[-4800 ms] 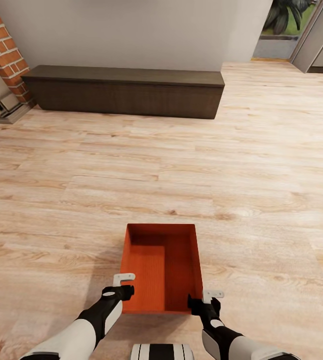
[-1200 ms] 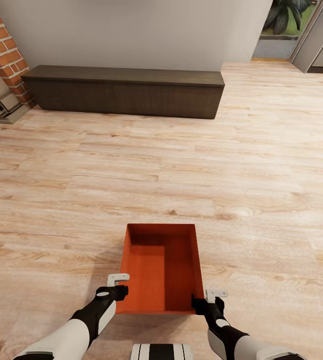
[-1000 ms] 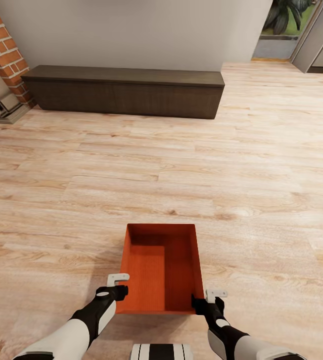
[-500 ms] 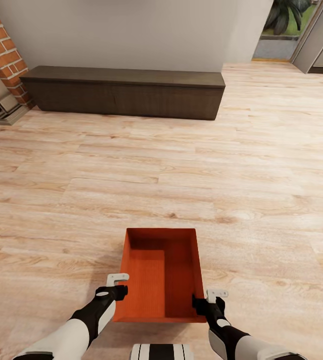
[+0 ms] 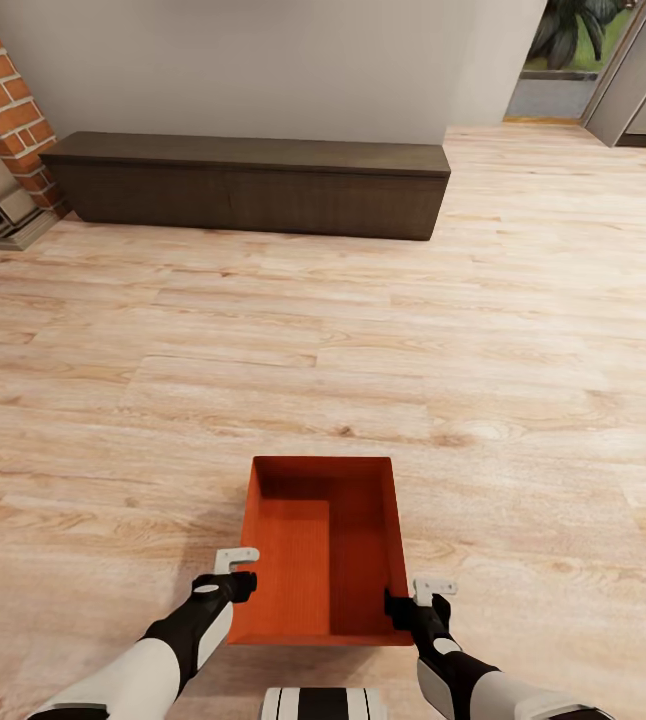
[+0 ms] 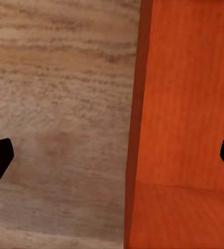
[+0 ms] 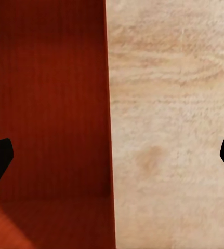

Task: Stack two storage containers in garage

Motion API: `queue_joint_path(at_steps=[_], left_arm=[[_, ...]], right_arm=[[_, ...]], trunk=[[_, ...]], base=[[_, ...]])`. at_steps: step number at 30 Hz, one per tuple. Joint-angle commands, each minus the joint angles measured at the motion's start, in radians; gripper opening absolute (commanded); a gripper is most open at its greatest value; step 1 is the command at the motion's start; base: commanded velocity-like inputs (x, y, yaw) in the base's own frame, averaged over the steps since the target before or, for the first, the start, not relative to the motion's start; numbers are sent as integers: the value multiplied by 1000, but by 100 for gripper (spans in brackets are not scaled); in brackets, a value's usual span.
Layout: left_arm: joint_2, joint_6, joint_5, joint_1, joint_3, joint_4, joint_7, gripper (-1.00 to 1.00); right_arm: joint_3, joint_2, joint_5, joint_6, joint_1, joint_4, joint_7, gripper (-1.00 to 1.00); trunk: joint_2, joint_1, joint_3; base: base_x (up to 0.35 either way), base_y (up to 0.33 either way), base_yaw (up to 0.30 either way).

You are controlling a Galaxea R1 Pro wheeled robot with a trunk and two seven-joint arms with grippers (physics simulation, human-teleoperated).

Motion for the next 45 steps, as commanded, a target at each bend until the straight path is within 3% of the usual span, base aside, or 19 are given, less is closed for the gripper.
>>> queue_joint_path(at_steps=[1, 26, 45], left_arm=[[-3, 6, 0, 1, 2, -1, 3, 100], [-20, 7, 4, 0, 3, 0, 6, 100], [-18, 9, 7, 0, 6, 2, 6, 100]], right_arm=[[9, 0, -10, -4, -1, 1, -3, 100], [9, 0, -8, -7, -1, 1, -3, 100], [9, -1, -7, -7, -1, 1, -2, 100]], trunk=[[0, 0, -1], [0, 0, -1], [-133, 73, -60]], base=[[0, 0, 0], [0, 0, 0], [0, 0, 0]])
